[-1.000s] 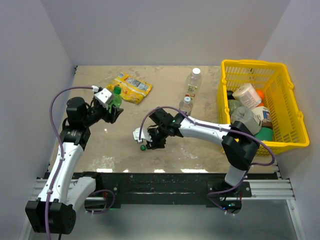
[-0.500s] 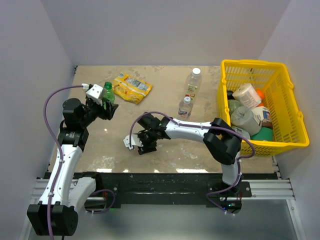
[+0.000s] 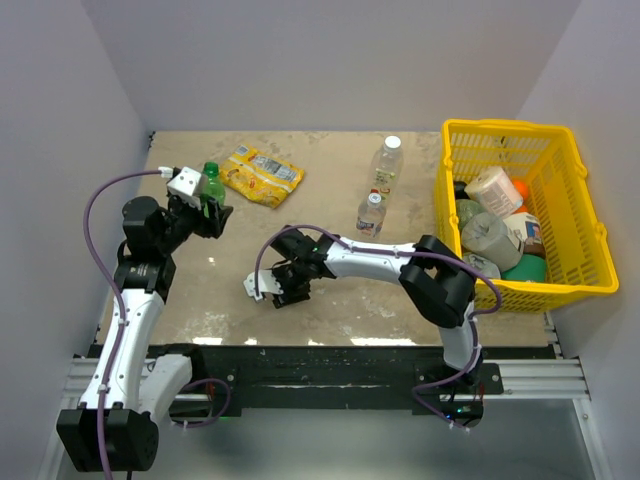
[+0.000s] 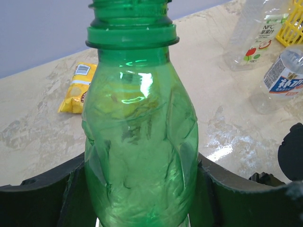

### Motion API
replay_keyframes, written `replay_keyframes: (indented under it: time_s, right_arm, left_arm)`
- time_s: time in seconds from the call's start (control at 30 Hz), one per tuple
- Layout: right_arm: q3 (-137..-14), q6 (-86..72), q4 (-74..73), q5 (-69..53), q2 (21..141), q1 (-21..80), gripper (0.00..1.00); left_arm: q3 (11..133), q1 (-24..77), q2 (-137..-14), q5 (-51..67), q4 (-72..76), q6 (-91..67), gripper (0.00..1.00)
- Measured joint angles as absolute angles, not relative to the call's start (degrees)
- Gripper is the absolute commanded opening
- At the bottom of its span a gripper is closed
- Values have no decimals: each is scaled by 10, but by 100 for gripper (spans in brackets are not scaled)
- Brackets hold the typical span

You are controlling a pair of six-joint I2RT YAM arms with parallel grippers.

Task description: Screw on the bottle caps

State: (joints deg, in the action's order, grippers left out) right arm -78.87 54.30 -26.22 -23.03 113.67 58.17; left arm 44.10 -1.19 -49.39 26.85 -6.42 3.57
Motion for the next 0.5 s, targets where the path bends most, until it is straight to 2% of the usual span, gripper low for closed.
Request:
replay_keyframes:
  time_s: [0.5]
  right_arm:
    - [-821, 545, -293, -232, 1171, 582, 42]
  left_arm:
    - [431, -15, -495, 270, -57, 36, 0]
